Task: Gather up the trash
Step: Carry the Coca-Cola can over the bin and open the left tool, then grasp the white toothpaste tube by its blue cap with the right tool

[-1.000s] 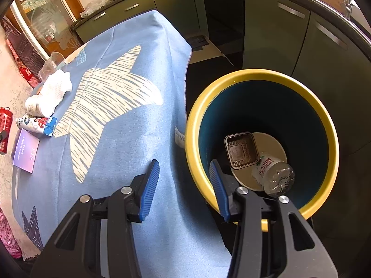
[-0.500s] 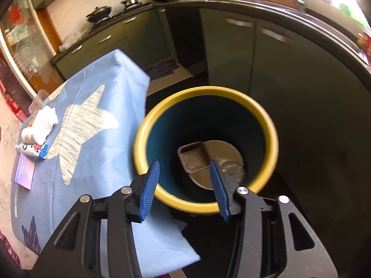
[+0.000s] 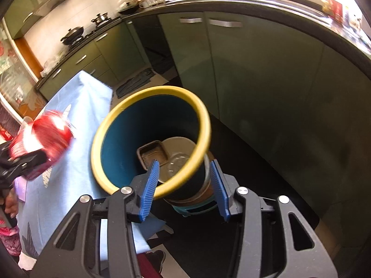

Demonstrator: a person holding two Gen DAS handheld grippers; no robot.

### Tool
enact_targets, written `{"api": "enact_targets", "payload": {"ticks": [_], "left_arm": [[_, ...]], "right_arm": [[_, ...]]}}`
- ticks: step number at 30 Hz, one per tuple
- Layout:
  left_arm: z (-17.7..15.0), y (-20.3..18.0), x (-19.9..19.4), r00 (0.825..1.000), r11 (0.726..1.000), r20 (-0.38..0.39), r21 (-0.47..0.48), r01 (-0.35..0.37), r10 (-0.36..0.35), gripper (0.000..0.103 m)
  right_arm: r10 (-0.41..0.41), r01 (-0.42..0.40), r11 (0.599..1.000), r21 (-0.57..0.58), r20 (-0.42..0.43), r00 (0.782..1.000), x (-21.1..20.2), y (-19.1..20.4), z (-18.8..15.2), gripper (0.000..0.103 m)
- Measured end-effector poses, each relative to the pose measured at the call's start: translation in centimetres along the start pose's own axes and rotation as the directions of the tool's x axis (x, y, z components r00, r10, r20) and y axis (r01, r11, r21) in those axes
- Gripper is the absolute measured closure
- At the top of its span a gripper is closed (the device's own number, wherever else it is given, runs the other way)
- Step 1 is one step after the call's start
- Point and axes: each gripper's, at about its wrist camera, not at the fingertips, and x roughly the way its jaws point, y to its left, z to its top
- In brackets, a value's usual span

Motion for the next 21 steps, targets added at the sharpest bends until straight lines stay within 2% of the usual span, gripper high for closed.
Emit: {"api": "enact_targets", "payload": {"ticks": [1, 6, 9, 11, 15, 21], "left_arm": [[0.6, -0.4, 1.1, 1.0, 1.0, -0.008, 0.002, 0.002, -0.002, 0.037], [3.7, -1.5, 5.3, 1.0, 1.0, -0.003, 0.018, -0.001, 0.001, 0.038], [4.4, -1.4, 6.3, 1.0, 1.0, -0.018, 0.01, -0.018, 0.018, 0.037], [4.2, -1.3, 5.5, 1.0, 1.0, -0.006, -0.002, -0.007, 0.007, 0.031], [2.5, -0.1, 1.4, 0.998, 0.999, 0.05, -0.011, -0.04, 0.041, 0.027], [-2.9, 1.8, -7.3, 0.985, 0.994, 0.145, -0.072, -0.082, 0.092, 0.015]], "right_arm": [[-0.002, 0.002, 1.0, 0.006, 0.001, 1.0, 0.0, -0.4, 0.0, 0.06], [-0.006, 0.006, 1.0, 0.029, -0.007, 1.0, 0.4, -1.6, -0.3, 0.058], [0.001, 0.0, 1.0, 0.031, -0.015, 1.0, 0.7, -1.7, -0.4, 0.058], [0.004, -0.004, 1.0, 0.022, -0.018, 1.0, 0.8, -1.4, -0.3, 0.058], [0.01, -0.01, 1.0, -0.003, -0.011, 1.0, 0.8, -0.4, 0.0, 0.058], [0.04, -0.041, 0.996, -0.082, -0.014, 0.999, 0.8, 3.3, 0.5, 0.056]]}}
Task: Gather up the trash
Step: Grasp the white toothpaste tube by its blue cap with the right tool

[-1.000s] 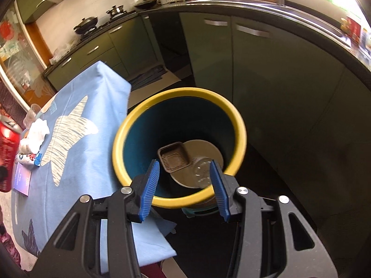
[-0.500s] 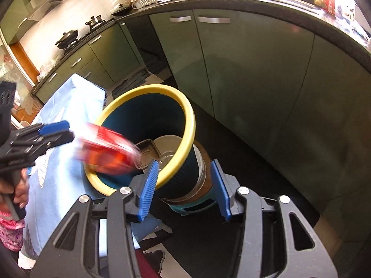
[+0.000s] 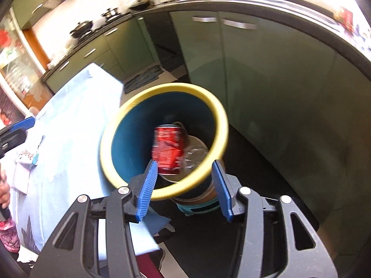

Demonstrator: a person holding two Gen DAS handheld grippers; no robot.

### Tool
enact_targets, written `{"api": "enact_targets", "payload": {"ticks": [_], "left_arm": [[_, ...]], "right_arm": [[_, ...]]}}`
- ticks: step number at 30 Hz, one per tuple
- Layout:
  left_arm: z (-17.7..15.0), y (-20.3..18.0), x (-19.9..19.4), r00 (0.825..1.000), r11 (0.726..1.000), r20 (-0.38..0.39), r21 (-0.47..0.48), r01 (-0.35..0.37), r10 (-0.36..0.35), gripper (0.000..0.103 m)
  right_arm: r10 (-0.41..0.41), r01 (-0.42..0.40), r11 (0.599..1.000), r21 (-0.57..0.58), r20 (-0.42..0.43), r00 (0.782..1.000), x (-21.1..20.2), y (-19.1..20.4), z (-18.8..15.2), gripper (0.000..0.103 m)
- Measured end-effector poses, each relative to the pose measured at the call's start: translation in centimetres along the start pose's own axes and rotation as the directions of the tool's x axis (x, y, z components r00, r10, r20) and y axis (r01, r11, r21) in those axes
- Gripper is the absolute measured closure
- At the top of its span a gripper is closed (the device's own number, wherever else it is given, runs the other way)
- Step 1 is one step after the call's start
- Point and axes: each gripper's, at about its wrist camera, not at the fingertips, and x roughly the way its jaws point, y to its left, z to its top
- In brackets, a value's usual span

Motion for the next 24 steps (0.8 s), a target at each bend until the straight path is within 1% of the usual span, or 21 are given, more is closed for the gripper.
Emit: {"api": "enact_targets", "payload": {"ticks": [3, 4, 6, 8, 9, 10, 13, 14, 15, 16, 19, 20, 22, 24], "left_arm": [[-3.1, 2.3, -5.0, 0.998, 0.998, 0.047, -0.051, -0.046, 0.048, 0.013], [-4.2, 3.1, -6.5, 0.996, 0.995, 0.064, -0.075, -0.065, 0.07, 0.01], [-6.5, 4.7, -9.4, 0.988, 0.985, 0.085, -0.12, -0.12, 0.131, 0.009], [-9.0, 6.6, -12.0, 0.973, 0.967, 0.098, -0.173, -0.189, 0.208, 0.008], [-10.5, 7.7, -13.5, 0.963, 0.951, 0.099, -0.209, -0.227, 0.251, 0.007], [-11.6, 8.6, -14.4, 0.957, 0.941, 0.1, -0.234, -0.244, 0.273, 0.007], [-15.2, 11.5, -17.6, 0.937, 0.9, 0.093, -0.324, -0.29, 0.336, 0.007], [-16.5, 12.2, -18.6, 0.927, 0.882, 0.092, -0.354, -0.311, 0.363, 0.007], [-17.3, 12.8, -19.3, 0.92, 0.871, 0.091, -0.371, -0.323, 0.38, 0.007], [-18.3, 13.3, -20.1, 0.914, 0.859, 0.092, -0.389, -0.332, 0.395, 0.007], [-21.0, 14.5, -21.7, 0.908, 0.839, 0.096, -0.432, -0.331, 0.408, 0.006], [-21.5, 14.8, -22.0, 0.906, 0.833, 0.095, -0.442, -0.332, 0.412, 0.006], [-22.2, 15.0, -22.0, 0.905, 0.827, 0.09, -0.451, -0.336, 0.416, 0.006], [-22.6, 15.2, -22.0, 0.905, 0.824, 0.087, -0.458, -0.334, 0.416, 0.006]], "right_arm": [[0.027, -0.028, 0.997, -0.074, -0.019, 0.999, 0.7, 3.2, 0.6, 0.055], [0.038, -0.041, 0.994, -0.103, -0.029, 0.999, 1.1, 4.5, 0.8, 0.055], [0.067, -0.075, 0.983, -0.169, -0.053, 0.996, 1.9, 7.5, 1.2, 0.055], [0.105, -0.121, 0.964, -0.235, -0.08, 0.991, 2.7, 10.9, 1.3, 0.055], [0.125, -0.147, 0.95, -0.276, -0.096, 0.987, 3.1, 12.9, 1.3, 0.055], [0.142, -0.17, 0.936, -0.309, -0.109, 0.984, 3.4, 14.4, 1.3, 0.055], [0.201, -0.25, 0.876, -0.412, -0.159, 0.967, 4.4, 20.3, 1.1, 0.055], [0.222, -0.28, 0.851, -0.445, -0.179, 0.958, 4.7, 22.2, 0.8, 0.055], [0.241, -0.307, 0.827, -0.471, -0.195, 0.951, 4.9, 23.8, 0.7, 0.055], [0.263, -0.337, 0.796, -0.503, -0.216, 0.94, 5.1, 25.7, 0.4, 0.055], [0.301, -0.403, 0.706, -0.582, -0.268, 0.915, 5.8, 30.5, -0.5, 0.055], [0.306, -0.413, 0.68, -0.606, -0.277, 0.911, 6.0, 31.9, -0.9, 0.055], [0.313, -0.425, 0.638, -0.642, -0.289, 0.905, 6.4, 34.0, -1.4, 0.055], [0.314, -0.432, 0.613, -0.662, -0.298, 0.902, 6.9, 35.5, -2.0, 0.055]]}}
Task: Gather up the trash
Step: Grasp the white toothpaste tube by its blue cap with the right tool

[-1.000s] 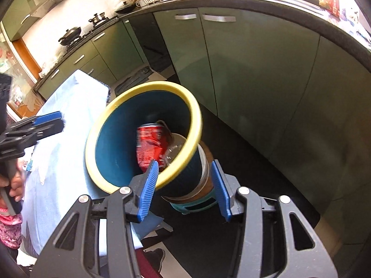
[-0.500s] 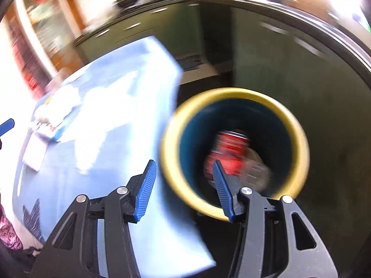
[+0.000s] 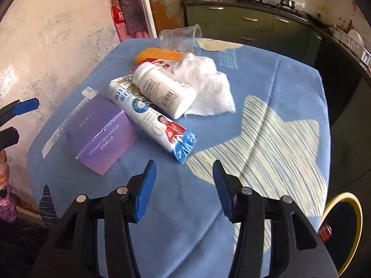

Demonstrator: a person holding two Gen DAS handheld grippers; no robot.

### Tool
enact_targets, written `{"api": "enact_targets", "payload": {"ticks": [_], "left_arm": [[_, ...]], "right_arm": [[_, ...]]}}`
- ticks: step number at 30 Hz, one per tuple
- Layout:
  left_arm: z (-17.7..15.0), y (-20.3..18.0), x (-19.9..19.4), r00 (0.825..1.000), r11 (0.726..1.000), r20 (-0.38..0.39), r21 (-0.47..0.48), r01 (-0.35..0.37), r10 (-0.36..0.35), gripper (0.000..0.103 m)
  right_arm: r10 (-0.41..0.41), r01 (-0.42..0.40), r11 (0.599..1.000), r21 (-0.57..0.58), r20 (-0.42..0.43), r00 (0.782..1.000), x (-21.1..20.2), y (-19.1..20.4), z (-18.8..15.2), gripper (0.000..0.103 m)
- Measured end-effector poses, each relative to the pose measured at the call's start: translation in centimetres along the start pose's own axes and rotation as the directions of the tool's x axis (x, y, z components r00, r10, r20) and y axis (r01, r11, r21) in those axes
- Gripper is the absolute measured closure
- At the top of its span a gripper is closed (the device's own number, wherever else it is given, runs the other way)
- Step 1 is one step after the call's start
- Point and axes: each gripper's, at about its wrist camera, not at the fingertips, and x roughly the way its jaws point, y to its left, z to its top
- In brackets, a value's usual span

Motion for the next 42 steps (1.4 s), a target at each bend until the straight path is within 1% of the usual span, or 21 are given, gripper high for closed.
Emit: {"api": "enact_targets", "payload": {"ticks": [3, 7, 11, 17, 19, 20, 21, 22, 23, 24, 26, 28, 33, 39, 42], "left_arm": [[-0.1, -0.2, 0.3, 1.0, 1.0, -0.004, -0.005, 0.014, -0.014, 0.006], [-0.3, -0.3, 0.9, 0.999, 1.0, -0.018, 0.002, 0.029, -0.029, 0.006], [-0.4, -0.4, 1.4, 0.999, 0.999, -0.03, -0.003, 0.034, -0.034, 0.006], [-0.4, -0.6, 1.7, 0.999, 0.999, -0.036, -0.006, 0.033, -0.033, 0.006], [-0.5, -0.8, 1.6, 0.999, 0.999, -0.035, -0.004, 0.035, -0.035, 0.006], [-0.5, -0.9, 1.6, 0.999, 0.999, -0.035, -0.003, 0.037, -0.037, 0.006], [-0.4, -0.9, 1.7, 0.999, 0.999, -0.036, -0.002, 0.038, -0.038, 0.006], [-0.4, -1.0, 1.7, 0.999, 0.999, -0.036, -0.002, 0.038, -0.038, 0.006], [-0.4, -1.0, 1.8, 0.999, 0.999, -0.038, -0.002, 0.039, -0.039, 0.006], [-0.4, -1.0, 1.9, 0.998, 0.999, -0.04, -0.002, 0.04, -0.04, 0.006], [-0.5, -1.1, 2.0, 0.998, 0.999, -0.043, -0.001, 0.041, -0.041, 0.006], [-0.5, -1.2, 2.1, 0.998, 0.999, -0.045, 0.002, 0.042, -0.042, 0.006], [-0.4, -1.4, 2.2, 0.998, 0.999, -0.046, 0.005, 0.045, -0.044, 0.006], [-0.4, -1.8, 2.5, 0.997, 0.999, -0.053, 0.011, 0.051, -0.05, 0.006], [-0.5, -2.1, 2.6, 0.997, 0.998, -0.056, 0.02, 0.055, -0.053, 0.006]], "right_arm": [[-0.009, 0.009, 0.999, -0.053, -0.002, 1.0, 1.4, 1.5, 1.0, 0.055], [-0.06, 0.061, 0.994, -0.09, 0.017, 0.998, 2.3, 2.1, 1.7, 0.055], [-0.069, 0.072, 0.992, -0.106, 0.029, 0.997, 2.8, 2.2, 2.5, 0.055], [-0.064, 0.065, 0.99, -0.125, 0.016, 0.998, 4.3, 2.6, 3.0, 0.055], [-0.07, 0.072, 0.989, -0.129, 0.016, 0.997, 4.5, 2.6, 2.9, 0.061], [-0.078, 0.08, 0.988, -0.135, 0.02, 0.997, 4.4, 2.6, 2.9, 0.072], [-0.084, 0.087, 0.987, -0.138, 0.027, 0.996, 4.3, 2.5, 2.9, 0.08], [-0.079, 0.082, 0.987, -0.135, 0.03, 0.996, 4.0, 2.5, 2.8, 0.086], [-0.068, 0.072, 0.989, -0.127, 0.034, 0.997, 3.7, 2.4, 2.8, 0.092], [-0.067, 0.072, 0.99, -0.12, 0.043, 0.997, 3.4, 2.3, 2.7, 0.093], [-0.057, 0.063, 0.993, -0.095, 0.069, 0.996, 2.3, 1.9, 2.5, 0.094], [-0.02, 0.025, 0.998, -0.054, 0.08, 0.997, 1.4, 1.3, 2.2, 0.095], [0.029, -0.032, 0.999, 0.029, 0.117, 0.993, -1.2, 0.0, 0.9, 0.095], [0.017, -0.034, 0.994, 0.1, 0.171, 0.985, -4.4, -1.3, -1.3, 0.095], [-0.017, -0.015, 0.988, 0.155, 0.204, 0.979, -6.5, -2.9, -2.9, 0.095]]}}
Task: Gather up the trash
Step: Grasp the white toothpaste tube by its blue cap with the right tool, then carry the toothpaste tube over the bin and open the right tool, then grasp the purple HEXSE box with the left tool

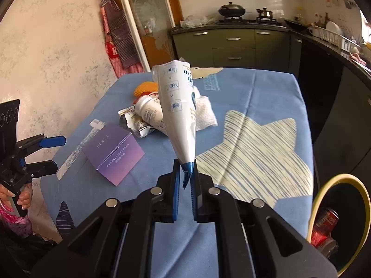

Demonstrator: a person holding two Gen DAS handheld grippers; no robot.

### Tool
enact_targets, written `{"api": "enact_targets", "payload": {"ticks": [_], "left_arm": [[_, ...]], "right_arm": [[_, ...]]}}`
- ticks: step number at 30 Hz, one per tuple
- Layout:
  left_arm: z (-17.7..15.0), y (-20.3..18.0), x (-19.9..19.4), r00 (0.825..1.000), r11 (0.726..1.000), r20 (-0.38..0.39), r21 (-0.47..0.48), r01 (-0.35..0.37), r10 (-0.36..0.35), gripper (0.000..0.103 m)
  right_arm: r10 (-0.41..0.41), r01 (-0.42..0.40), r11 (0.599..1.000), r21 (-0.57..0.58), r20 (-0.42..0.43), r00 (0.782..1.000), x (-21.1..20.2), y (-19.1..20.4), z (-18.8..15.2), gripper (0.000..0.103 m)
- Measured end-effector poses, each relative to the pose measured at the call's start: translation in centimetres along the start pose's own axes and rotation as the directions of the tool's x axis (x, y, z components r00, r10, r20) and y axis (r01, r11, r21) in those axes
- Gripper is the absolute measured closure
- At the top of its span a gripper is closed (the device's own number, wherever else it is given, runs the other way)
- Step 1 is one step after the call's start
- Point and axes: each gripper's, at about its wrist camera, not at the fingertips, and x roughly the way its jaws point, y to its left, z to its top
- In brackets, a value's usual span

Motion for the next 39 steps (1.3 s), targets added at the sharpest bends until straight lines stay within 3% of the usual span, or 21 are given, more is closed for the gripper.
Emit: {"api": "enact_targets", "payload": {"ticks": [4, 7, 10, 14, 17, 19, 21, 23, 31, 39], "left_arm": [[-0.1, -0.6, 0.1, 1.0, 1.0, -0.004, 0.012, 0.004, -0.004, 0.006], [-0.1, -0.9, 0.3, 1.0, 1.0, -0.009, 0.018, 0.009, -0.009, 0.006], [-0.2, -1.3, 0.6, 1.0, 1.0, -0.018, 0.024, 0.016, -0.015, 0.006], [-0.1, -1.9, 1.1, 0.999, 0.999, -0.032, 0.034, 0.023, -0.022, 0.006], [0.0, -2.4, 1.4, 0.999, 0.998, -0.039, 0.047, 0.029, -0.028, 0.006], [0.0, -2.8, 1.5, 0.999, 0.998, -0.042, 0.055, 0.033, -0.03, 0.006], [0.0, -3.0, 1.6, 0.998, 0.998, -0.046, 0.058, 0.034, -0.031, 0.006], [-0.1, -3.1, 1.6, 0.998, 0.998, -0.051, 0.06, 0.033, -0.03, 0.006], [-0.1, -2.4, 3.2, 0.997, 0.999, -0.08, 0.042, 0.022, -0.019, 0.005], [0.3, -1.3, 6.3, 0.993, 0.999, -0.107, -0.017, -0.045, 0.043, 0.005]], "right_arm": [[-0.08, 0.076, 0.991, 0.108, 0.026, 0.996, -3.0, -3.9, -1.7, 0.095], [-0.176, 0.168, 0.957, 0.236, 0.012, 0.984, -5.5, -8.6, -3.8, 0.095], [-0.282, 0.28, 0.884, 0.374, -0.05, 0.958, -7.5, -13.5, -6.4, 0.095], [-0.383, 0.4, 0.79, 0.464, -0.137, 0.914, -8.8, -18.1, -9.7, 0.095], [-0.407, 0.442, 0.754, 0.486, -0.182, 0.895, -8.5, -19.9, -11.0, 0.092], [-0.45, 0.496, 0.732, 0.468, -0.215, 0.867, -8.0, -20.5, -11.3, 0.091], [-0.488, 0.535, 0.7, 0.473, -0.23, 0.842, -7.7, -21.2, -11.5, 0.073], [-0.514, 0.556, 0.681, 0.476, -0.231, 0.826, -7.7, -21.4, -11.5, 0.069], [-0.513, 0.535, 0.71, 0.458, -0.185, 0.838, -8.8, -19.3, -11.5, 0.067], [-0.474, 0.49, 0.741, 0.459, -0.16, 0.866, -9.0, -17.7, -11.5, 0.066]]}}
